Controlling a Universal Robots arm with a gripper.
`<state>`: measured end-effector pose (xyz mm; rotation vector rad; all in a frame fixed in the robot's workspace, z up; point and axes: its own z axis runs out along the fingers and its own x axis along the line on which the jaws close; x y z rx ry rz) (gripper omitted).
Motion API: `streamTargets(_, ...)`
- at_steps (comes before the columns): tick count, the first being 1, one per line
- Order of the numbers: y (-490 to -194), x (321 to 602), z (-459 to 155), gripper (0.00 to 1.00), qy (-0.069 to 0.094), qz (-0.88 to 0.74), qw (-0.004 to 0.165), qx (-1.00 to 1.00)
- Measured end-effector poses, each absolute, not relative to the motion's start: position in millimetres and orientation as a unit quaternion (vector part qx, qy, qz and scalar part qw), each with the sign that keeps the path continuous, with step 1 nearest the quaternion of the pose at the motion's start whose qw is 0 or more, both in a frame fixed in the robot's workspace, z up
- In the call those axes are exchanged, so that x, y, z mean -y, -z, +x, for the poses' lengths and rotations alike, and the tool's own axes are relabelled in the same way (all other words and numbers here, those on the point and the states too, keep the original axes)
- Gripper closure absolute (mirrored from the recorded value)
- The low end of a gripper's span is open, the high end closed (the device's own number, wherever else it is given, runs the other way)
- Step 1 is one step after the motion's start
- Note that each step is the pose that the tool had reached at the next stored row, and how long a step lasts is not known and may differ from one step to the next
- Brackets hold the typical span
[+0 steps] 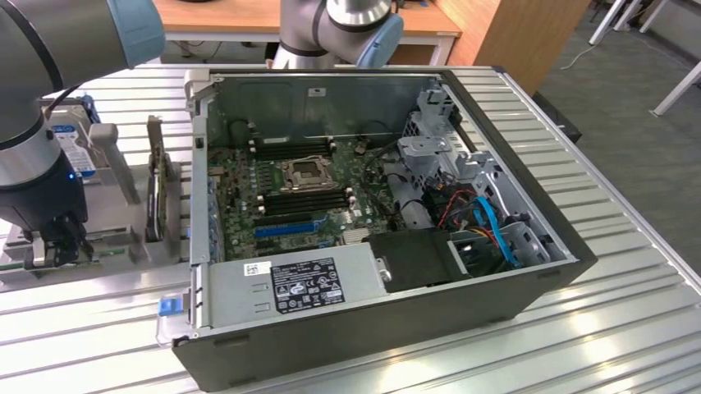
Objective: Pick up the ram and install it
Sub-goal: 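Pick up the ram and move it above insertion slot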
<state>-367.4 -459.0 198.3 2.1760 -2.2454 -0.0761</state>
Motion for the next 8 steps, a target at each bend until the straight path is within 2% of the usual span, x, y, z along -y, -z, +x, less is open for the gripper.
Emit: streamTargets(8, -203.3, 459.0, -367.4, 0.88, 0.024, 0.696, 0.007, 0.718)
